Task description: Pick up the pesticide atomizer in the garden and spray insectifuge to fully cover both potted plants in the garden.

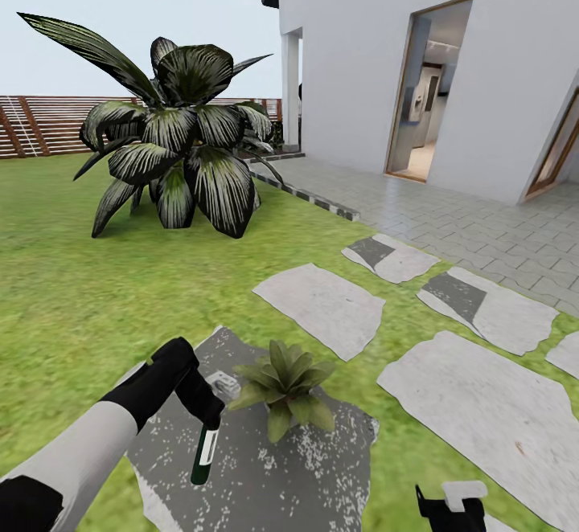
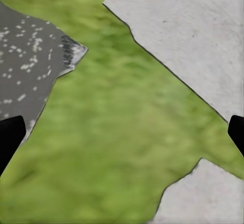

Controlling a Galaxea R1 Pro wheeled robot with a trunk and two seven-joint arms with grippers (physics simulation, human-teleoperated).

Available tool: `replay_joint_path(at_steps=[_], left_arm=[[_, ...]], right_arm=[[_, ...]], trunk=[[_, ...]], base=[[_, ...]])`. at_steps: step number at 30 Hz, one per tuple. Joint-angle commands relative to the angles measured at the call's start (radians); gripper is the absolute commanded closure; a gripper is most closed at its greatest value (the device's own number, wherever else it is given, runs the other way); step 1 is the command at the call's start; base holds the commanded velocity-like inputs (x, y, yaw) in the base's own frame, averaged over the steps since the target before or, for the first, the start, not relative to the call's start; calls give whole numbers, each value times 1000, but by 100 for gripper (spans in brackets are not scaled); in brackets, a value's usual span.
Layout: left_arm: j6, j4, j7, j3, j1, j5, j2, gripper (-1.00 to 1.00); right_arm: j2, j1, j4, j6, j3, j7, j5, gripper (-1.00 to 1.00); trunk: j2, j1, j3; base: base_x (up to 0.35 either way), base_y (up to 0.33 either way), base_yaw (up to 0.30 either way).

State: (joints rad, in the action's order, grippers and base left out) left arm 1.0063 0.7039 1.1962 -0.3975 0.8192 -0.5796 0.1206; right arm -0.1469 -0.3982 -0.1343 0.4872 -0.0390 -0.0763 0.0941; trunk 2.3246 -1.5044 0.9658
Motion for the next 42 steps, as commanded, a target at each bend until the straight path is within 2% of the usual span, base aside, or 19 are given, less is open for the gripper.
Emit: replay_joint_path(at_steps=[1, 38, 39, 42], left_arm=[[6, 2, 10, -2, 1, -10, 1, 100], [5, 3, 7, -2, 0, -14, 6, 100], [9, 0, -2, 82, -5, -263, 10, 100], [8, -1, -3, 86, -17, -264, 21, 100]], right_arm=[[1, -1, 1, 2, -4, -5, 10, -100], [3, 1, 2, 2, -4, -5, 10, -100], [3, 1, 2, 2, -4, -3, 12, -100], [3, 1, 2, 2, -4, -3, 12, -100]], trunk=[[0, 0, 1], [0, 0, 1], [0, 0, 1], [0, 0, 1]], base=[[0, 0, 0], [0, 0, 0], [0, 0, 0], [0, 0, 0]])
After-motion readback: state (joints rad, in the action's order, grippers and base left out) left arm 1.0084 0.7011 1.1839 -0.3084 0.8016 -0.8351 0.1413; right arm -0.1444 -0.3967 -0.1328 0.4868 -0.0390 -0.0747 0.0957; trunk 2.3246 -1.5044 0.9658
